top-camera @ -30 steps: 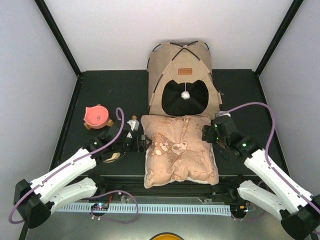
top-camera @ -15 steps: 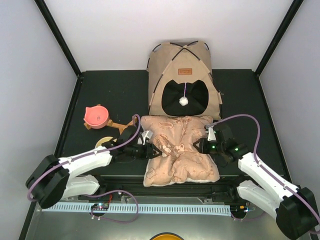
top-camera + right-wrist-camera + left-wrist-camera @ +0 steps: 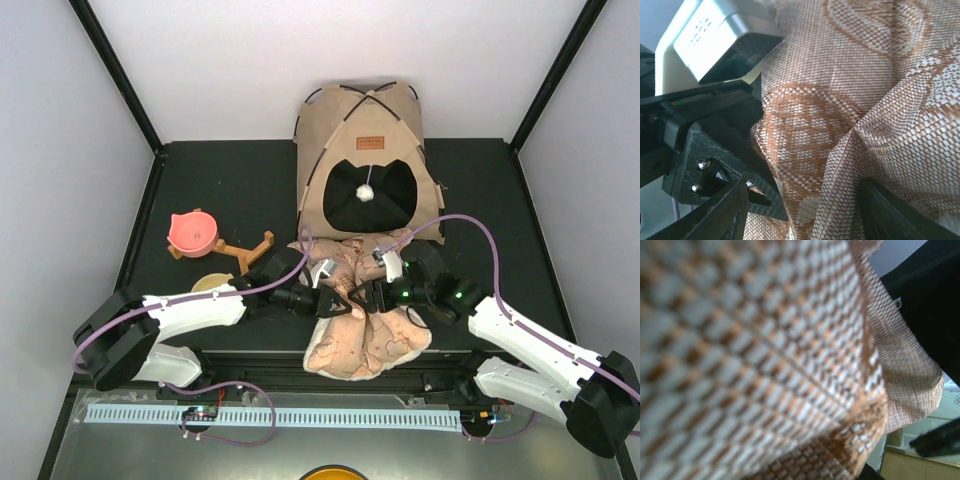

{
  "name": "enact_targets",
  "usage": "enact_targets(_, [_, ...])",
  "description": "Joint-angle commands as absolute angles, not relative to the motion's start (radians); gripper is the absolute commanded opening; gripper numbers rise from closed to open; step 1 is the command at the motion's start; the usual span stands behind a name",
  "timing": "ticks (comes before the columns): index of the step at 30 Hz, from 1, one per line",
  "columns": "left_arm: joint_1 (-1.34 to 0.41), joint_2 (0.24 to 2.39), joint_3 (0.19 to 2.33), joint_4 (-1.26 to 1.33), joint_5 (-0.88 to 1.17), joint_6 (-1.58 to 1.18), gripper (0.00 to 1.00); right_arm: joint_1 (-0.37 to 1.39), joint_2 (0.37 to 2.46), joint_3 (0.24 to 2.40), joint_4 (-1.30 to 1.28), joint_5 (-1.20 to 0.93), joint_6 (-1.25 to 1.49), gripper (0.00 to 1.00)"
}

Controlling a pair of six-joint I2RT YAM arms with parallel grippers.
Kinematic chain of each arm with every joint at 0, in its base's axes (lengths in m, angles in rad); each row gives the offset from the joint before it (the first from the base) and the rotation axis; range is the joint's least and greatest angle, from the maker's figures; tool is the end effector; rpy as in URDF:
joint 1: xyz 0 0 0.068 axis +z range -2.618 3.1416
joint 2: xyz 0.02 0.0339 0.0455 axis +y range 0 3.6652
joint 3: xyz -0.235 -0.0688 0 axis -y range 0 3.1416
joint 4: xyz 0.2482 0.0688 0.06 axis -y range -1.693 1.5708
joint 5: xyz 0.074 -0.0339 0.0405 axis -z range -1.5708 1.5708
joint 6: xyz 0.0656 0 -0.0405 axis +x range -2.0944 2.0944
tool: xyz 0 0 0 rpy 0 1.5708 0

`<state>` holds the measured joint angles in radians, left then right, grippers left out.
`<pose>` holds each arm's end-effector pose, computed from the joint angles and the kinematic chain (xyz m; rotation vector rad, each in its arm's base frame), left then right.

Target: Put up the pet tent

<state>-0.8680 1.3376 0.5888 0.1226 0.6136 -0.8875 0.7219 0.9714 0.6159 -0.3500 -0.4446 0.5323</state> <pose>0.1598 -0.2470 0.1423 0.3884 2.5580 -1.5207 0.1633 0.1814 0.1910 -0.4880 2.4220 1.1157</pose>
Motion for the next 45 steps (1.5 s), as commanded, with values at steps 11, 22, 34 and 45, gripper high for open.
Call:
enact_targets(11, [-0.901,1.362,0.601,0.329,0.606,-0.912,0.29,0.84,1.099,0.626,-0.324,-0.31,0.544,0.2])
enact_targets(22, [-0.866,1.105,0.726,-0.176,0.431,-0.713,0.73,0.835,0.987,0.677,-0.492,-0.109,0.461,0.01])
enact_targets(34, [-0.509,0.98,0.906,-0.429,0.367,-0.447,0.8,0.655,0.964,0.926,-0.692,-0.147,0.223,0.01])
enact_targets(45, [-0.436,1.247,0.999,-0.126,0.244,-0.272,0.8,0.508,1.219,1.154,-0.685,-0.205,0.203,0.01])
